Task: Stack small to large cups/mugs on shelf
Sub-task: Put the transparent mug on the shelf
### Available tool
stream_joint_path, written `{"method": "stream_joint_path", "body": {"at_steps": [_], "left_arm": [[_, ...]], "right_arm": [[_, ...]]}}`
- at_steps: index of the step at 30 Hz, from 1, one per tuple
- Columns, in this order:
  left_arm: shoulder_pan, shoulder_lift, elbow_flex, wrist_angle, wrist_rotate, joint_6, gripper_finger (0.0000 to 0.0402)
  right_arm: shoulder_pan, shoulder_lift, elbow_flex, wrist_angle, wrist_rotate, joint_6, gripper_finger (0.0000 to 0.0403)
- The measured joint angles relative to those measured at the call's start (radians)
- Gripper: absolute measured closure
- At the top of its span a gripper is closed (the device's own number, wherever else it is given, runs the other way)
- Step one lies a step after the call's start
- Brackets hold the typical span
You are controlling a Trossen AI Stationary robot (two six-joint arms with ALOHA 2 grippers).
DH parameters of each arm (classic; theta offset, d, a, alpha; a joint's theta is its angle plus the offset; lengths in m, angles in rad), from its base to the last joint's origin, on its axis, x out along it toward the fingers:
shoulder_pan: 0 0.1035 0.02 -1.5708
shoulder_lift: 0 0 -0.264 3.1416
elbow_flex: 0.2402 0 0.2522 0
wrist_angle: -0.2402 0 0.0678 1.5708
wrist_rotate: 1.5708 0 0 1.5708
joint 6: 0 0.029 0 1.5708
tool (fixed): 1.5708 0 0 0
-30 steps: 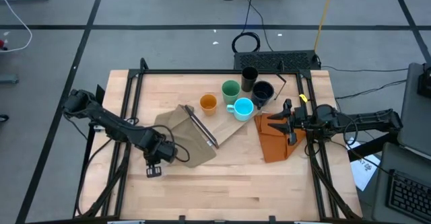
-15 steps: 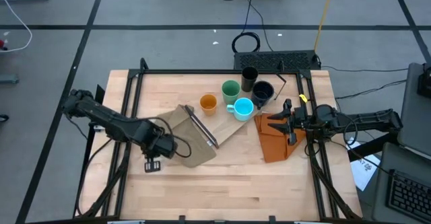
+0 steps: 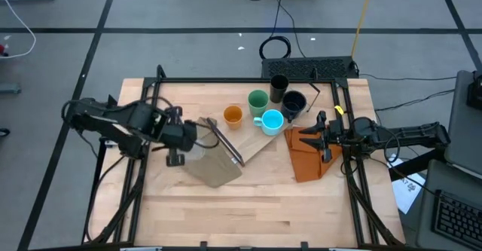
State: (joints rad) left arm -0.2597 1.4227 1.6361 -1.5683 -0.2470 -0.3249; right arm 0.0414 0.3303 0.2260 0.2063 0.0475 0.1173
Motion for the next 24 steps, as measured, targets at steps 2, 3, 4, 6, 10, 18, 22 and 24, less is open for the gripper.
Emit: {"method": "stream_joint_path", "body": {"at_steps": [2, 3, 4, 6, 10, 18, 22, 24], "left_arm": [[0.036, 0.011, 0.020, -0.003, -0.028, 0.048, 0.0401], [0.055, 0.013, 0.027, 0.000, -0.038, 0.070, 0.0401], [0.074, 0.014, 0.037, 0.003, -0.043, 0.099, 0.0401], [0.120, 0.025, 0.058, 0.018, -0.047, 0.167, 0.0401], [0.189, 0.073, 0.110, 0.037, -0.048, 0.262, 0.0401], [0.250, 0.199, 0.284, 0.068, -0.042, 0.449, 0.0401], [0.280, 0.272, 0.390, 0.069, -0.037, 0.544, 0.0401], [0.303, 0.317, 0.439, 0.070, -0.014, 0.586, 0.0401]], "right_arm": [[0.000, 0.000, 0.000, 0.000, 0.000, 0.000, 0.0282], [0.000, 0.000, 0.000, 0.000, 0.000, 0.000, 0.0282], [0.000, 0.000, 0.000, 0.000, 0.000, 0.001, 0.0282], [0.000, 0.000, 0.000, 0.000, 0.000, 0.001, 0.0282], [0.000, 0.000, 0.000, 0.001, 0.000, 0.001, 0.0282], [0.000, 0.000, 0.000, 0.000, 0.000, 0.002, 0.0282], [0.000, 0.000, 0.000, -0.001, 0.000, 0.001, 0.0282], [0.000, 0.000, 0.000, -0.006, 0.000, 0.001, 0.0282]]}}
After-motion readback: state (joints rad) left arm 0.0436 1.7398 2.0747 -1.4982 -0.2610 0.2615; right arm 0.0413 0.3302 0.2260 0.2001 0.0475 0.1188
